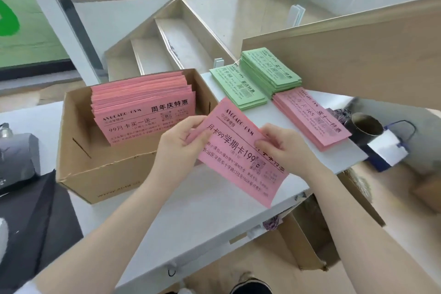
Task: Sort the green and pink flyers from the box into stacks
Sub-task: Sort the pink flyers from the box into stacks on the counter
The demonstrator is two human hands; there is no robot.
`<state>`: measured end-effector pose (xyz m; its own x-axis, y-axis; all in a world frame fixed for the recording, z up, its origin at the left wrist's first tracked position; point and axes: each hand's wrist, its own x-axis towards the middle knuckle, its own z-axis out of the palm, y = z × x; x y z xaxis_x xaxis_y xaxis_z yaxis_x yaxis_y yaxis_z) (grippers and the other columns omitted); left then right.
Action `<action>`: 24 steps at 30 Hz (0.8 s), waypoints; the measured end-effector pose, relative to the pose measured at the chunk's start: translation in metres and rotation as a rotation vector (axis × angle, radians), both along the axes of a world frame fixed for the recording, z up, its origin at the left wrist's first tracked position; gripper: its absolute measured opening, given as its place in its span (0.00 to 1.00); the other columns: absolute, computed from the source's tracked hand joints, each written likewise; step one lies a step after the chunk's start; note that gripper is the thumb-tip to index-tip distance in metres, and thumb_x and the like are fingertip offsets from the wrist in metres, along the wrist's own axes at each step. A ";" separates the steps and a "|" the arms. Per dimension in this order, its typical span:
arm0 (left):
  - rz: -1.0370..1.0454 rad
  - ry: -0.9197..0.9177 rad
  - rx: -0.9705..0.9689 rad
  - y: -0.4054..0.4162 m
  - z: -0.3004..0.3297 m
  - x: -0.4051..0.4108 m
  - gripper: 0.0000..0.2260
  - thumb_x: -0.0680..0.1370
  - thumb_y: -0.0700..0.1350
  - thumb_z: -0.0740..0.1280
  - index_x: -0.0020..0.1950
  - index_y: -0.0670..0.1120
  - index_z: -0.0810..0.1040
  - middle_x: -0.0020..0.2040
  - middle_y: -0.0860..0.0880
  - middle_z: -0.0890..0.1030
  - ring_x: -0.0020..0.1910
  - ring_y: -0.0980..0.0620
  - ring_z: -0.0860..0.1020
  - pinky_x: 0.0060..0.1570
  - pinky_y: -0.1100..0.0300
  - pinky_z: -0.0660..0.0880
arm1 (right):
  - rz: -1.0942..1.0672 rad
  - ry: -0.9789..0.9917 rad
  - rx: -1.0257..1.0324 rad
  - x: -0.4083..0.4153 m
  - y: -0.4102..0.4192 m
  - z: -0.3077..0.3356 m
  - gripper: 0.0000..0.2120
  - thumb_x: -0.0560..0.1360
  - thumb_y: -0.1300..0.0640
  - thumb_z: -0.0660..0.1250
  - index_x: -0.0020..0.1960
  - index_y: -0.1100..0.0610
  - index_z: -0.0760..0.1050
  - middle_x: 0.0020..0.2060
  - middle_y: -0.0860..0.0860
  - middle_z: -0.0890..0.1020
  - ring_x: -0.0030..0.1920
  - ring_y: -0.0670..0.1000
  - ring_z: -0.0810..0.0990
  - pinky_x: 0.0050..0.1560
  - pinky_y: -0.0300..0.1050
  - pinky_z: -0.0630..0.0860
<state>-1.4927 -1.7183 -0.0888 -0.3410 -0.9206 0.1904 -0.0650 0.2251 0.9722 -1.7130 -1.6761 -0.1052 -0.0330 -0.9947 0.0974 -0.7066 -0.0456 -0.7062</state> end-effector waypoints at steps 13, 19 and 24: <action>-0.112 0.094 0.471 -0.028 -0.044 -0.201 0.12 0.80 0.40 0.59 0.62 0.52 0.69 0.44 0.50 0.84 0.40 0.49 0.83 0.42 0.60 0.80 | -0.368 -0.408 0.138 -0.159 -0.028 -0.017 0.09 0.78 0.59 0.62 0.56 0.52 0.75 0.47 0.48 0.84 0.45 0.49 0.83 0.51 0.48 0.77; -0.045 -0.024 0.440 -0.059 -0.055 -0.273 0.13 0.79 0.37 0.57 0.60 0.51 0.71 0.42 0.47 0.82 0.30 0.52 0.78 0.29 0.64 0.74 | -0.448 -0.315 0.231 -0.225 -0.055 -0.023 0.08 0.77 0.59 0.63 0.54 0.58 0.76 0.46 0.51 0.83 0.43 0.49 0.82 0.44 0.45 0.77; 0.052 -0.240 0.381 -0.072 -0.074 -0.302 0.10 0.78 0.38 0.58 0.57 0.44 0.76 0.40 0.45 0.78 0.26 0.55 0.73 0.26 0.67 0.69 | -0.446 -0.223 0.281 -0.249 -0.069 -0.038 0.10 0.77 0.57 0.62 0.56 0.57 0.75 0.48 0.52 0.82 0.48 0.52 0.81 0.52 0.51 0.77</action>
<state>-1.7952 -1.7903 -0.1624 -0.2857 -0.9267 -0.2443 -0.3001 -0.1556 0.9411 -1.9622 -1.7447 -0.1431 -0.4452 -0.8663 -0.2267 -0.4467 0.4343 -0.7822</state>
